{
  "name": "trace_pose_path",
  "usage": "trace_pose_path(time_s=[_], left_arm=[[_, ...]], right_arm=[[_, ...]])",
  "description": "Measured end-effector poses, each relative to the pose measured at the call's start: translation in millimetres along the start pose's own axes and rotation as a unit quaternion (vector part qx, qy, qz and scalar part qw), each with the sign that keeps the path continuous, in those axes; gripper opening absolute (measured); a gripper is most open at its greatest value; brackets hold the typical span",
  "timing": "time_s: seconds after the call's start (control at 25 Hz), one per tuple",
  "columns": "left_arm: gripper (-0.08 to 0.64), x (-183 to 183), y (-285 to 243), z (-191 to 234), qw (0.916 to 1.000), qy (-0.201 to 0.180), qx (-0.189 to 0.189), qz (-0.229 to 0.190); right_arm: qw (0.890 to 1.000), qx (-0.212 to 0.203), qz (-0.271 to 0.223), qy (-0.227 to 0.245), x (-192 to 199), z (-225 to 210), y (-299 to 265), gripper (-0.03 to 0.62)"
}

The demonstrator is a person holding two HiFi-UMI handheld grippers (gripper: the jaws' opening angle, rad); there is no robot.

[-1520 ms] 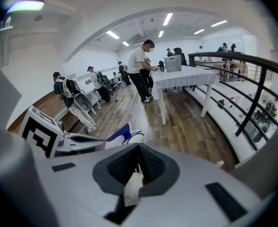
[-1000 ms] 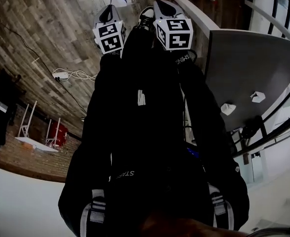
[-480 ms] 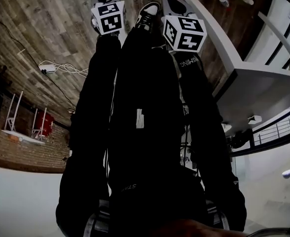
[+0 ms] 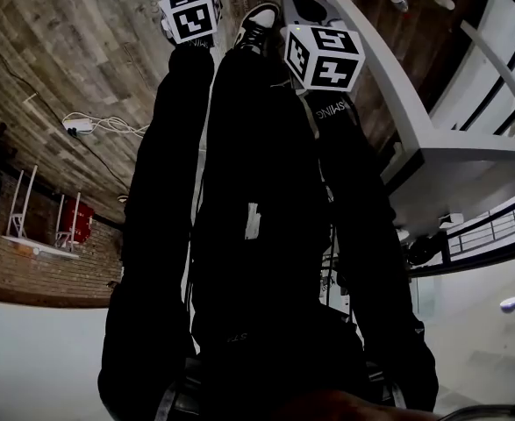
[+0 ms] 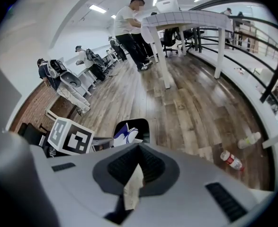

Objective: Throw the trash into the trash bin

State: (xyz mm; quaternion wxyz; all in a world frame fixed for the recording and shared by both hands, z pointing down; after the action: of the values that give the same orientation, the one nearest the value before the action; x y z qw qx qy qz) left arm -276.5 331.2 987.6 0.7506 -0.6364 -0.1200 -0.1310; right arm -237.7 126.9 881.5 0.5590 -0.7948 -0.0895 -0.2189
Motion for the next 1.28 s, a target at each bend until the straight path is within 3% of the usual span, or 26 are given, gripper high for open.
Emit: trace_pose_path(time_s=[0.28, 0.4, 0.8, 1.0, 1.28], left_arm=[[0.008, 11, -18, 4, 0.9995, 0.028, -0.003, 0.018], [0.040, 15, -13, 4, 0.9995, 0.025, -0.006, 0.018], [0.041, 16, 25, -8, 0.9998, 0.015, 0.012, 0.003], [0.041, 5, 60, -26, 0.9996, 0.004, 0.026, -0.009], [0.040, -20, 154, -63, 0.9979, -0.034, 0.046, -0.030]], right_arm=[[1.000, -0.003, 0.003, -0.004, 6, -2, -5, 0.014], [1.000, -0.004, 0.005, -0.005, 9, 0, -1, 0.014], [1.000, -0.003, -0.004, -0.009, 5, 9, 17, 0.014], [1.000, -0.001, -0.016, -0.014, -7, 20, 45, 0.015], [0.998, -0.009, -0.049, -0.037, -31, 48, 128, 0.014]])
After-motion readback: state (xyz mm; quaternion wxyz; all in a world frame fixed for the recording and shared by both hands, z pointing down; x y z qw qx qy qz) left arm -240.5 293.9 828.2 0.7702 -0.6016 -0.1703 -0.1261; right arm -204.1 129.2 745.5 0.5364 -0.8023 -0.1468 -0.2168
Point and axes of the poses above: the fingertips, and each gripper's own axes: y backward along the fingers, z to its left, x out of its underside, the point moved 7 cm from there along y, backward along the fingers, and after that the axes turned 11 degrees about y, right-handed, at the moved point
